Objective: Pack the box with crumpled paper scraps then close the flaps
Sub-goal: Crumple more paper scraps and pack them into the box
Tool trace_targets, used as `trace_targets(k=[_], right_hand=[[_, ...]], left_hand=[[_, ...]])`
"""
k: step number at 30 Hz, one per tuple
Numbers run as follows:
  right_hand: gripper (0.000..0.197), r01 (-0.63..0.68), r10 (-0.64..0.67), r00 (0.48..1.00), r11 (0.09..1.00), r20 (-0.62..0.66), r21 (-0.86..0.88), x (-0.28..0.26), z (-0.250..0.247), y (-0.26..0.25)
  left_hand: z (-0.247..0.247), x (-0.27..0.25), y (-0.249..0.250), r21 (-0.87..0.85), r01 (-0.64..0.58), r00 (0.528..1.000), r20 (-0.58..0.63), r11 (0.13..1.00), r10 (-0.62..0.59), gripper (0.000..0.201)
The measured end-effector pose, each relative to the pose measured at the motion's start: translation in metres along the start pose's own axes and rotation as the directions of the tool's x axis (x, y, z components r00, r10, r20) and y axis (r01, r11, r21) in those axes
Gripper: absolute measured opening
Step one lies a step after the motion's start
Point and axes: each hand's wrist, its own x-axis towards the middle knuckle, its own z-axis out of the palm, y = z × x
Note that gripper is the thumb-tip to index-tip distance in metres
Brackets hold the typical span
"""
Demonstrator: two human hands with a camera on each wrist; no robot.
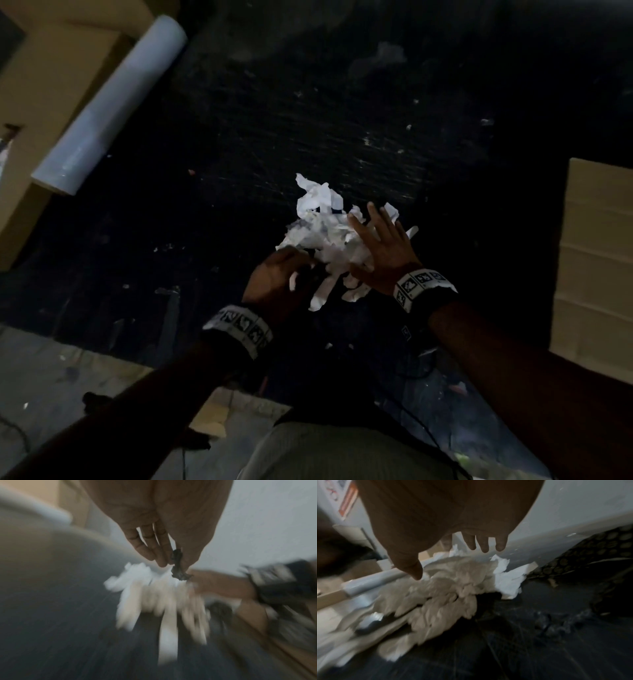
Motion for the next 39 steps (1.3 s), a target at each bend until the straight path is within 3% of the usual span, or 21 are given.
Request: trace_targets(k=[4,9,12,15,17,20,23,26,29,32,35,39], right_hand=[[0.096,-0.040,0.041,0.999,0.999,-0.025,0.036,-0.004,-0.006,0.000],[0.105,-0.122,0.130,0.988,0.989,-0.087,0.087,-0.014,-0.012,0.003],[0.127,-0.175,0.179,0.983,0.980,-0.039,0.095,-0.017,-0.017,0.005],[0.142,-0.178,0.175,0.983,0.983,0.048,0.050,-0.015,-0.014,0.007],[0.149,-0.230,0.224,0.970,0.972,0.094,0.055,-0.011,-0.010,0.010],[0.154,-0.306,0.287,0.944,0.945,0.162,0.111,-0.004,-0.003,0.011],[0.151,-0.230,0.203,0.962,0.963,0.182,0.142,-0.001,0.003,0.005],[0.149,-0.215,0.194,0.972,0.961,0.129,0.172,-0.004,-0.004,0.000],[0.150,-0.210,0.206,0.978,0.955,0.041,0.209,-0.012,-0.016,-0.002],[0.145,-0.107,0.109,0.994,0.982,-0.006,0.155,-0.017,-0.021,-0.007],[0.133,-0.014,0.013,1.000,0.998,0.009,0.068,-0.011,-0.014,-0.019],[0.124,-0.060,0.060,0.998,0.998,0.023,0.034,0.003,0.002,-0.020]], left_hand=[[0.006,0.065,0.012,0.032,-0.083,0.997,-0.007,0.996,0.083,0.034],[0.013,0.095,0.013,0.276,-0.058,0.980,0.198,0.959,0.002,0.107],[0.011,0.099,0.004,0.359,-0.123,0.923,0.383,0.925,-0.026,0.144],[0.012,0.105,-0.011,0.467,-0.173,0.829,0.545,0.867,-0.128,0.160],[0.014,0.108,-0.023,0.452,-0.175,0.783,0.602,0.875,-0.155,0.163],[0.018,0.108,-0.030,0.405,-0.171,0.765,0.630,0.898,-0.138,0.164],[0.019,0.105,-0.025,0.337,-0.172,0.791,0.607,0.926,-0.074,0.158],[0.009,0.100,-0.016,0.231,-0.068,0.846,0.529,0.971,-0.067,0.162],[-0.004,0.092,-0.011,0.180,-0.066,0.847,0.530,0.981,-0.040,0.161],[-0.005,0.082,-0.005,0.127,-0.100,0.839,0.544,0.987,0.015,0.159],[0.018,0.073,-0.006,0.157,-0.163,0.862,0.503,0.974,0.063,0.148],[0.045,0.074,-0.010,0.277,-0.107,0.911,0.412,0.955,-0.017,0.133]])
